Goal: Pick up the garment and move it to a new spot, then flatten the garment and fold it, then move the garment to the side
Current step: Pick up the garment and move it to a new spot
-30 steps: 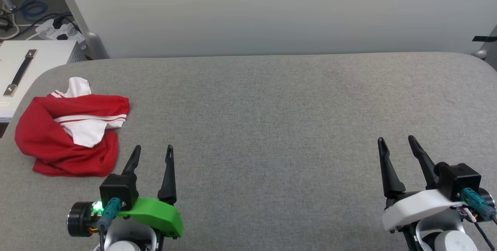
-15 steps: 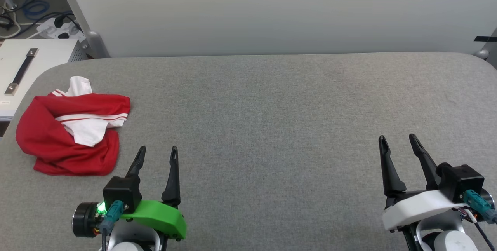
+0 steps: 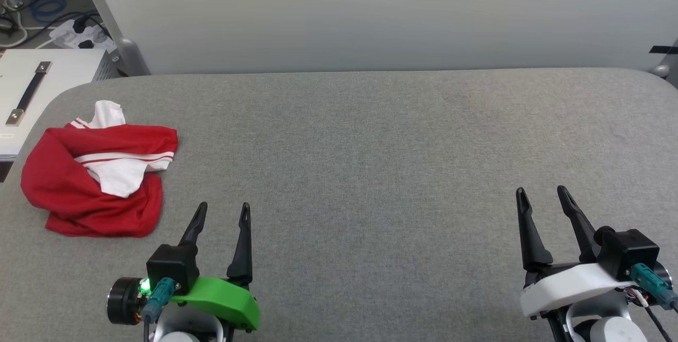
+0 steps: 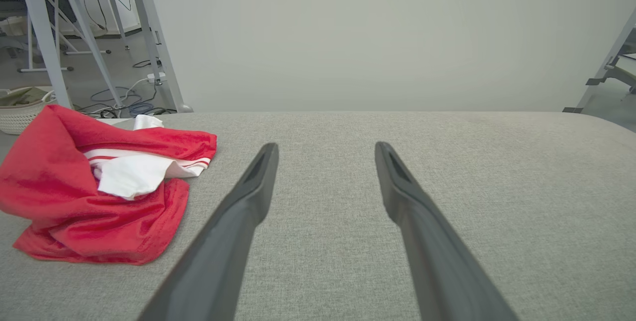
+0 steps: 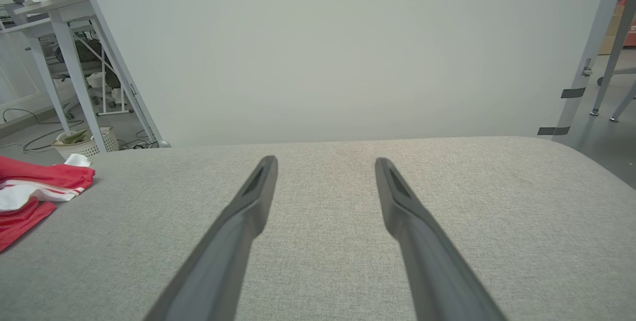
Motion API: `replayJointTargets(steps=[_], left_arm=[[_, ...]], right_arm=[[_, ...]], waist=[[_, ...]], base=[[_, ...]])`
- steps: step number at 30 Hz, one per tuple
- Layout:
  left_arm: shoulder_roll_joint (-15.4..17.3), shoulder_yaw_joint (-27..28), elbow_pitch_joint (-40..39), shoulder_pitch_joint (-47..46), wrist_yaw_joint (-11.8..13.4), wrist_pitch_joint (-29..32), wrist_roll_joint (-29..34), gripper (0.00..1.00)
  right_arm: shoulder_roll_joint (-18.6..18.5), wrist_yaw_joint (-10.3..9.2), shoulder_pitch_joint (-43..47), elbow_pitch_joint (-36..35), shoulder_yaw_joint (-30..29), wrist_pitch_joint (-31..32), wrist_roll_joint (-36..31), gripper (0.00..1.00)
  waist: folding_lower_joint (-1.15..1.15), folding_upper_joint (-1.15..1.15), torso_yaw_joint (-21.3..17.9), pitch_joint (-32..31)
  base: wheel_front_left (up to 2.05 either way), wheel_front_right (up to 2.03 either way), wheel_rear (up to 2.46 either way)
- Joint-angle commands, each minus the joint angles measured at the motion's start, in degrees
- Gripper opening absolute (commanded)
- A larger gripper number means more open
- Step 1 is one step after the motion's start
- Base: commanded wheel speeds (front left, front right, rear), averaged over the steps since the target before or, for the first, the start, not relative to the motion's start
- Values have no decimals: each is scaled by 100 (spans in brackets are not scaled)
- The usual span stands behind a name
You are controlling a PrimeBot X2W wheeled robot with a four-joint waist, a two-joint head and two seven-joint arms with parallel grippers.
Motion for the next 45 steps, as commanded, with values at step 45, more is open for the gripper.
replayJointTargets(steps=[45], left_arm=[[-26,47,290,69,-253,-582,-330,100]], right_arm=[[12,-4,49,269,674,-582,325,100]], waist=[[0,0,2370,21]], base=[[0,0,0]])
